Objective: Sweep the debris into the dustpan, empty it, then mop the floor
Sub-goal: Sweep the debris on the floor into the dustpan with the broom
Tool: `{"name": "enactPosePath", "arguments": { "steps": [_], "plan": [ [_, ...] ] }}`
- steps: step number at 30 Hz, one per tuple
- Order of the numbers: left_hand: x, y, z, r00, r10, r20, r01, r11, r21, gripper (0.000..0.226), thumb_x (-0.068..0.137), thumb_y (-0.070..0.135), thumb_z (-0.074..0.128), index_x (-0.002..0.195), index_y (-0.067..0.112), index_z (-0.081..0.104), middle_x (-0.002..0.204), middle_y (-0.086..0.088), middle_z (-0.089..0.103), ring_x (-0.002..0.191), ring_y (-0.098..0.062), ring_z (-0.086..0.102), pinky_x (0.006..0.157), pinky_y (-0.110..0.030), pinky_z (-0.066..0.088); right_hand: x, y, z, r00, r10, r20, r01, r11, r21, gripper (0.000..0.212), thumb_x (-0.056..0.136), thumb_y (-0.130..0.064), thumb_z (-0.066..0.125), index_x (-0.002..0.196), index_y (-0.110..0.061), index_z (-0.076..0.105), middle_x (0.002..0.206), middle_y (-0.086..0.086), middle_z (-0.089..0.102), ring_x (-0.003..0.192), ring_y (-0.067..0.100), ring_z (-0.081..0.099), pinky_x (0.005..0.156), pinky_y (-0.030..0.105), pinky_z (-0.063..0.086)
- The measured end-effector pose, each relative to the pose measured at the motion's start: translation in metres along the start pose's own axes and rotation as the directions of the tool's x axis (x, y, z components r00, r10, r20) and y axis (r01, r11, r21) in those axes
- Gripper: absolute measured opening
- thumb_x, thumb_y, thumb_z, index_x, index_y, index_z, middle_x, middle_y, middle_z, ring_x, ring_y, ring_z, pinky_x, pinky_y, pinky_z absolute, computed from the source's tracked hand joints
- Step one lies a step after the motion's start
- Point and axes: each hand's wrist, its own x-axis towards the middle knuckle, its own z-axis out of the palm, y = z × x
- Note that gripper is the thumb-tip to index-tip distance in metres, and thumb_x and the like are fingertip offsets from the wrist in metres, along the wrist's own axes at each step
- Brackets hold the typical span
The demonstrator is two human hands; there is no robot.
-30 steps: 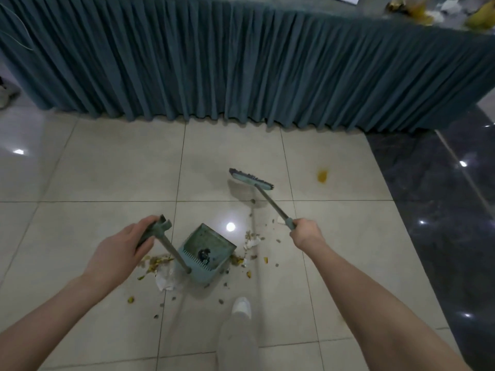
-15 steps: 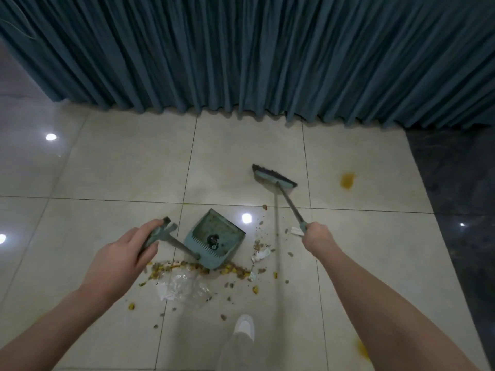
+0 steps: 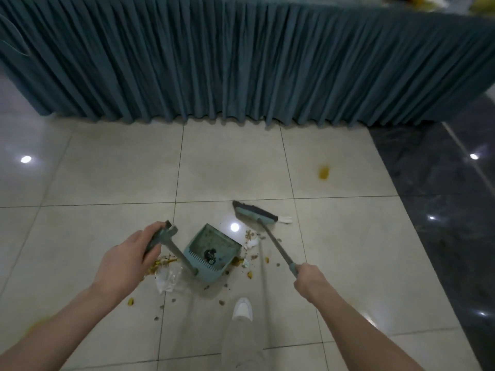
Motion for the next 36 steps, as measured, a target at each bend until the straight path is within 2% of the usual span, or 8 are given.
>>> {"name": "enactPosePath", "arguments": {
  "steps": [8,12,19,21,25,28,31,36],
  "plan": [
    [-0.109,-0.002,0.005,0.997,0.075,0.004,-0.075,0.997,-0.022,0.042,0.091,0.029,0.056,0.130,0.030,0.042,0.095,0.001,0.065,0.065,-0.017,0.060,0.051,-0.029,0.047,-0.127,0.019,0.096,0.998,0.037,0.053,-0.040,0.998,0.051,0.036,0.093,-0.009,0.043,0.127,-0.010,0.054,0.124,0.013,0.059,0.111,0.028,0.061,0.088,0.034,0.053],
    [-0.138,-0.001,0.004,0.994,0.106,-0.002,-0.106,0.994,-0.004,0.042,0.091,0.031,0.058,0.130,0.030,0.043,0.099,0.001,0.066,0.068,-0.017,0.062,0.051,-0.024,0.044,-0.157,0.036,0.112,0.998,0.046,0.048,-0.049,0.997,0.052,0.037,0.091,-0.009,0.044,0.126,-0.010,0.056,0.121,0.013,0.061,0.107,0.028,0.063,0.084,0.032,0.053],
    [-0.157,0.006,0.003,0.986,0.165,0.026,-0.166,0.986,0.022,0.045,0.087,0.026,0.064,0.128,0.029,0.048,0.093,0.004,0.068,0.060,-0.013,0.061,0.044,-0.019,0.040,-0.169,0.070,0.079,0.995,0.070,-0.066,-0.058,0.986,0.158,0.033,0.090,-0.012,0.053,0.120,-0.015,0.065,0.106,0.010,0.069,0.080,0.020,0.059,0.072,0.029,0.054],
    [-0.156,0.007,0.004,0.983,0.179,0.027,-0.180,0.984,0.018,0.046,0.085,0.025,0.067,0.127,0.028,0.048,0.089,0.004,0.068,0.058,-0.011,0.060,0.043,-0.015,0.035,-0.168,0.078,0.069,0.993,0.086,-0.084,-0.069,0.980,0.187,0.032,0.090,-0.012,0.055,0.120,-0.014,0.065,0.106,0.011,0.070,0.083,0.022,0.062,0.067,0.026,0.049],
    [-0.146,0.015,0.011,0.981,0.187,0.050,-0.187,0.982,-0.001,0.049,0.084,0.024,0.068,0.129,0.029,0.047,0.089,0.003,0.068,0.059,-0.014,0.061,0.043,-0.023,0.045,-0.154,0.088,0.051,0.979,0.136,-0.155,-0.090,0.959,0.270,0.034,0.090,-0.014,0.055,0.123,-0.015,0.064,0.107,0.013,0.069,0.092,0.027,0.065,0.073,0.029,0.052],
    [-0.135,0.028,0.015,0.977,0.207,0.058,-0.207,0.978,-0.005,0.050,0.081,0.021,0.072,0.126,0.026,0.050,0.081,0.004,0.065,0.054,-0.013,0.057,0.041,-0.019,0.035,-0.136,0.094,0.036,0.964,0.186,-0.191,-0.111,0.931,0.348,0.035,0.090,-0.015,0.058,0.124,-0.011,0.063,0.110,0.016,0.068,0.100,0.032,0.065,0.081,0.034,0.053],
    [-0.117,0.042,0.021,0.975,0.208,0.085,-0.206,0.978,-0.027,0.049,0.083,0.022,0.070,0.128,0.028,0.049,0.079,0.007,0.062,0.054,-0.011,0.056,0.040,-0.020,0.039,-0.113,0.104,0.015,0.950,0.232,-0.209,-0.140,0.915,0.378,0.033,0.090,-0.013,0.056,0.122,-0.008,0.065,0.109,0.016,0.069,0.099,0.032,0.065,0.082,0.034,0.053],
    [-0.079,0.062,0.032,0.969,0.210,0.130,-0.205,0.978,-0.049,0.051,0.083,0.021,0.070,0.128,0.030,0.047,0.078,0.011,0.058,0.050,-0.009,0.054,0.038,-0.016,0.035,-0.061,0.123,-0.020,0.931,0.301,-0.208,-0.208,0.903,0.377,0.033,0.092,-0.013,0.053,0.123,-0.008,0.062,0.110,0.015,0.067,0.099,0.031,0.065,0.077,0.031,0.051]
  ]
}}
